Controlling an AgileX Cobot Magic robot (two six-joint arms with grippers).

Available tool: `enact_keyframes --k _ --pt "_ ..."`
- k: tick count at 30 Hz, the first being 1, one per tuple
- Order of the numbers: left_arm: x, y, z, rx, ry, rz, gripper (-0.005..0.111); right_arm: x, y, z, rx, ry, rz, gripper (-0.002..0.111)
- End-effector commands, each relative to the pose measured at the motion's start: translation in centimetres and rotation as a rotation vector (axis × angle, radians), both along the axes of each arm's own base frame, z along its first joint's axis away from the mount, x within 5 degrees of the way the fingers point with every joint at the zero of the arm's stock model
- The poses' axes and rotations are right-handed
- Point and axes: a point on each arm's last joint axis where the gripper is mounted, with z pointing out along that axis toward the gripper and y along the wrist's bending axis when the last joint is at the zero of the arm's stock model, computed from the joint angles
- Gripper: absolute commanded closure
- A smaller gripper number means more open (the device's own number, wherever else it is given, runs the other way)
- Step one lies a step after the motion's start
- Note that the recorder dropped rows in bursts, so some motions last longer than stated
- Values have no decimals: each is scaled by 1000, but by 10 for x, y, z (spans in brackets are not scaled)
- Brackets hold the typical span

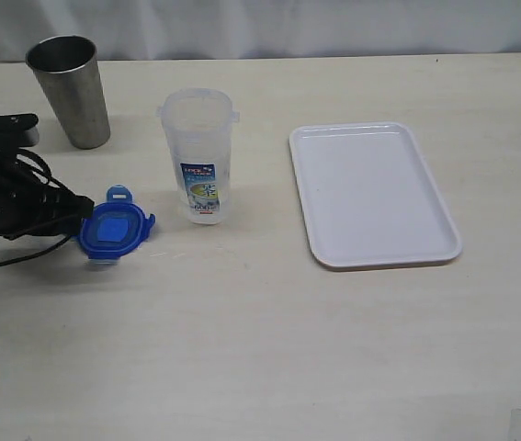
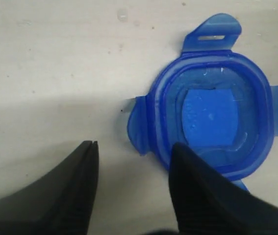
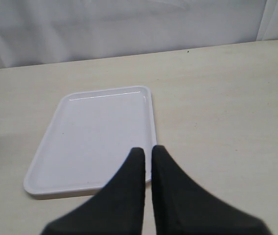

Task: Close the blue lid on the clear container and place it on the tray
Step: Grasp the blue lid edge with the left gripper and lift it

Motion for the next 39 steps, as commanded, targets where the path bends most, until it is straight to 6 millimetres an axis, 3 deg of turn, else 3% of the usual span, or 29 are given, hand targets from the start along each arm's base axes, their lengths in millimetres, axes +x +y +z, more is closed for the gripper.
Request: enact_keyframes --k 1,7,13,20,27,39 --pt "7 -1 -8 2 -38 1 64 0 0 -1 6 -1 -1 104" --pt "9 0 -10 9 -50 7 64 0 0 -1 6 -1 -1 104" --pt "8 -1 -27 5 7 9 64 0 0 -1 6 -1 -1 104" --pt "8 -1 -28 5 6 17 64 0 0 -1 6 -1 -1 104" --pt "19 -12 -12 -84 38 -60 64 0 0 -1 6 -1 -1 104" --pt "28 -18 -8 -123 -86 -144 64 0 0 -1 6 -1 -1 104"
